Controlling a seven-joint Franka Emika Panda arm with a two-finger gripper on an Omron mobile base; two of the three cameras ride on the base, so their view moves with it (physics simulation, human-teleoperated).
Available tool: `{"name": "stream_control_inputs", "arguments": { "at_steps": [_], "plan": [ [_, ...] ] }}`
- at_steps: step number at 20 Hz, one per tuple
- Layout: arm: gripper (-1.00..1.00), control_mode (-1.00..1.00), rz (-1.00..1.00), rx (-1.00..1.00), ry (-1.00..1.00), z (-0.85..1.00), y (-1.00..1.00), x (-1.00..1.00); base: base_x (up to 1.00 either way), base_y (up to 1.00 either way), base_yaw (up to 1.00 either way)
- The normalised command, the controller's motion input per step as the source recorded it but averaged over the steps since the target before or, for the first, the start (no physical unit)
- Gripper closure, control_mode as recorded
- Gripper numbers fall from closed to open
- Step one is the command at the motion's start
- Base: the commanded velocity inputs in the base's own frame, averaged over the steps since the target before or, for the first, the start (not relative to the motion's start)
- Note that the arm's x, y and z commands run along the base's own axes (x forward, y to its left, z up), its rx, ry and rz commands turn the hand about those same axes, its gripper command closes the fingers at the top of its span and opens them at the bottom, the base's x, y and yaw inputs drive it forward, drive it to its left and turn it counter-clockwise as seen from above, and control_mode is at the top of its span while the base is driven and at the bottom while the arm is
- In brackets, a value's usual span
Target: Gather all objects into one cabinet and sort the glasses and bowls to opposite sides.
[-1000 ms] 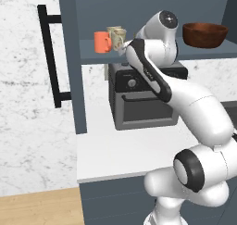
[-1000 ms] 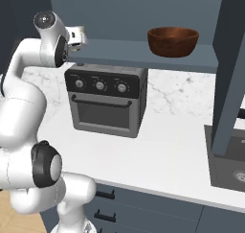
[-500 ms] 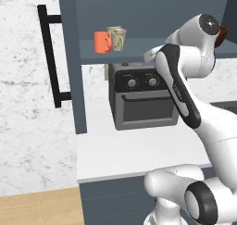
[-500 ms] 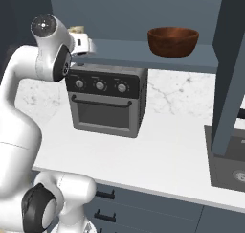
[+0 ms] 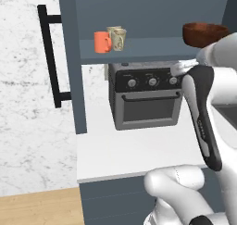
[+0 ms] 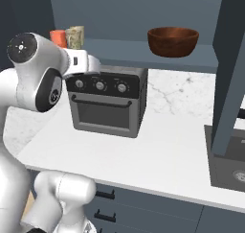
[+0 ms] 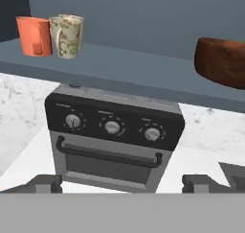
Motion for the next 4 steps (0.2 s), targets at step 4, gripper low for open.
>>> {"name": "stream_control_inputs", "arguments": {
  "at_steps": [4],
  "plan": [
    [-1.00, -1.00, -0.19, 0.03, -0.08, 0.00, -0.20, -1.00, 0.00, 0.00, 0.00]
  ]
}}
